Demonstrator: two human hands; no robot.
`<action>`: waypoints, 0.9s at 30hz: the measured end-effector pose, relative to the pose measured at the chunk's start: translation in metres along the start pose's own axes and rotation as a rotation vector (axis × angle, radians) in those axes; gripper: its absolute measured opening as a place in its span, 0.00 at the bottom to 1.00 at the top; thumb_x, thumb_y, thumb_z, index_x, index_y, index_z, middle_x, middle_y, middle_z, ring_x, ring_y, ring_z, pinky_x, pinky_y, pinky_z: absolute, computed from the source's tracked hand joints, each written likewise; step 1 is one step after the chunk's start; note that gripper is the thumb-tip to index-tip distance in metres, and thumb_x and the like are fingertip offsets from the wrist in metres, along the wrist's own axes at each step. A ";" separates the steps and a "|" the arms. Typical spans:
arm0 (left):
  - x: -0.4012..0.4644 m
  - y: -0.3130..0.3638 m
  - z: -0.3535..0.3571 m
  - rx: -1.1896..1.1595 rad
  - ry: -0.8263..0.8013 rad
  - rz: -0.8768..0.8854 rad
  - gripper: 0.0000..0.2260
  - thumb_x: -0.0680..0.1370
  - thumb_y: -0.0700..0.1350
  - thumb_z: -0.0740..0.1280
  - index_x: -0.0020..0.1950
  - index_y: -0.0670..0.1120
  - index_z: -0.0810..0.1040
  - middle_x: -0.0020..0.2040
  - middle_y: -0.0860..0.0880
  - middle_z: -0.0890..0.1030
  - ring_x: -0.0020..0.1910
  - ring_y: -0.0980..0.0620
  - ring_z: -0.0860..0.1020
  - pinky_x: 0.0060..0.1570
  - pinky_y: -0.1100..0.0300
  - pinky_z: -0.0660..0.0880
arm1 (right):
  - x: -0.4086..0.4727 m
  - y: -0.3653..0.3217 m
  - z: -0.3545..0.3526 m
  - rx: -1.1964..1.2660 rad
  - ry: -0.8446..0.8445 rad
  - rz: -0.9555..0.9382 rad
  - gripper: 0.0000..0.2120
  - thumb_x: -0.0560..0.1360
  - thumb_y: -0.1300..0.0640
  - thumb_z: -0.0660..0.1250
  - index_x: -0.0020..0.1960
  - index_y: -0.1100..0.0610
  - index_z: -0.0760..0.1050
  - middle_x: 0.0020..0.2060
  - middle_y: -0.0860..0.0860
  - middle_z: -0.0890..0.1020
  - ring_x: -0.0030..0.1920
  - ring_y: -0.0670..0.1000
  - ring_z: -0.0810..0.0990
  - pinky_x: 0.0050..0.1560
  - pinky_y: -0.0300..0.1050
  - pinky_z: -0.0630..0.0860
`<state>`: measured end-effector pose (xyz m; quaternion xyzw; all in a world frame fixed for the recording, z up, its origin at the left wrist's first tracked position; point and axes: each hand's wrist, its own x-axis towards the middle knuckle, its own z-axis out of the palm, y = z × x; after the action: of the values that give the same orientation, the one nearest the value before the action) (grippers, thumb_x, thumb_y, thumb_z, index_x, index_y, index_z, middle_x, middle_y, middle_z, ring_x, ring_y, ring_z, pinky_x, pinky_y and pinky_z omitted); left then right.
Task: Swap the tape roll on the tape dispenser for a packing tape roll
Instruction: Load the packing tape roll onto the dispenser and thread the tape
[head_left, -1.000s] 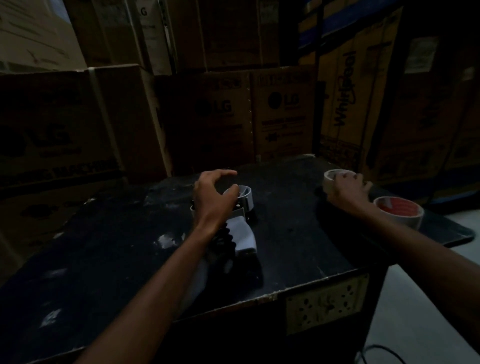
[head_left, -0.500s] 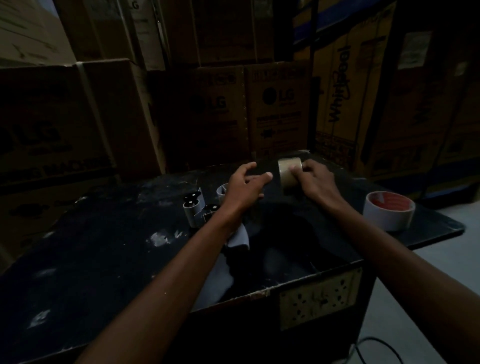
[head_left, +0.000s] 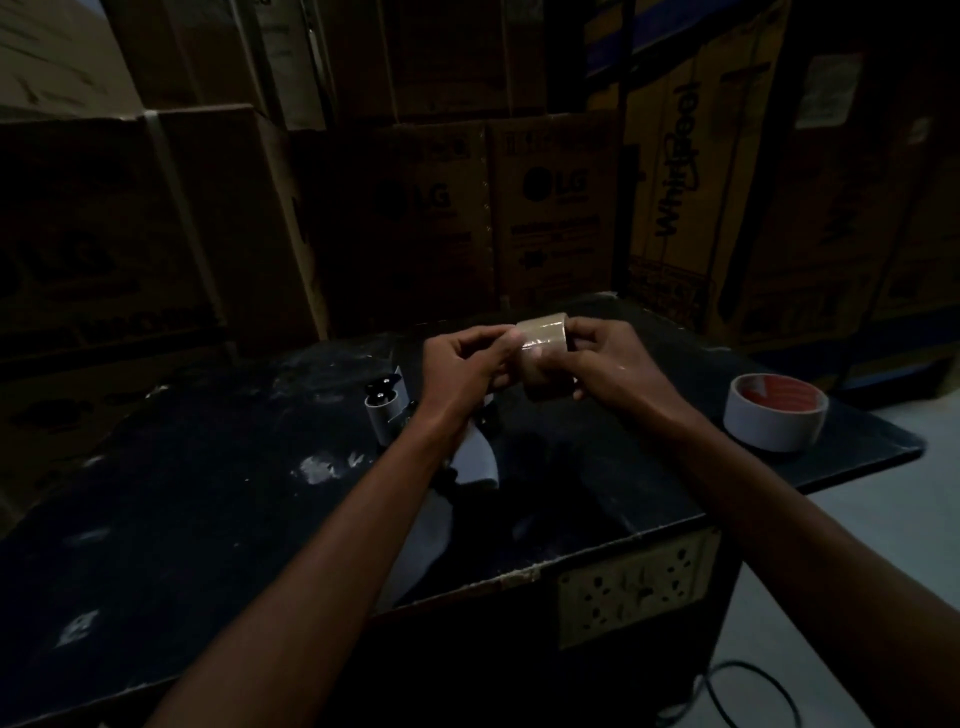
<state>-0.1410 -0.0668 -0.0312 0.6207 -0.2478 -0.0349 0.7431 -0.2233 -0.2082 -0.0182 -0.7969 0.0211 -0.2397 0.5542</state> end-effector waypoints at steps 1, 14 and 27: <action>-0.001 0.000 0.000 -0.025 0.001 -0.001 0.10 0.76 0.41 0.71 0.55 0.37 0.82 0.49 0.41 0.85 0.44 0.50 0.85 0.42 0.60 0.80 | -0.001 0.001 0.002 -0.006 0.021 -0.004 0.11 0.76 0.55 0.70 0.59 0.53 0.79 0.45 0.49 0.85 0.41 0.46 0.84 0.28 0.35 0.74; -0.007 -0.001 -0.018 -0.126 -0.110 0.027 0.16 0.74 0.34 0.72 0.61 0.41 0.80 0.53 0.43 0.83 0.55 0.43 0.83 0.47 0.57 0.80 | -0.003 -0.009 0.016 0.096 0.055 0.014 0.09 0.79 0.48 0.66 0.52 0.52 0.82 0.45 0.53 0.85 0.43 0.52 0.85 0.32 0.40 0.76; -0.010 0.000 -0.024 -0.106 0.019 -0.076 0.15 0.74 0.39 0.73 0.60 0.42 0.81 0.58 0.42 0.83 0.54 0.48 0.83 0.45 0.57 0.81 | -0.009 0.002 0.026 0.255 0.033 0.046 0.07 0.79 0.59 0.66 0.47 0.58 0.83 0.42 0.53 0.86 0.43 0.48 0.85 0.46 0.50 0.82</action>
<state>-0.1401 -0.0413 -0.0375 0.5896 -0.2147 -0.0703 0.7754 -0.2202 -0.1834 -0.0299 -0.7154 0.0180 -0.2405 0.6558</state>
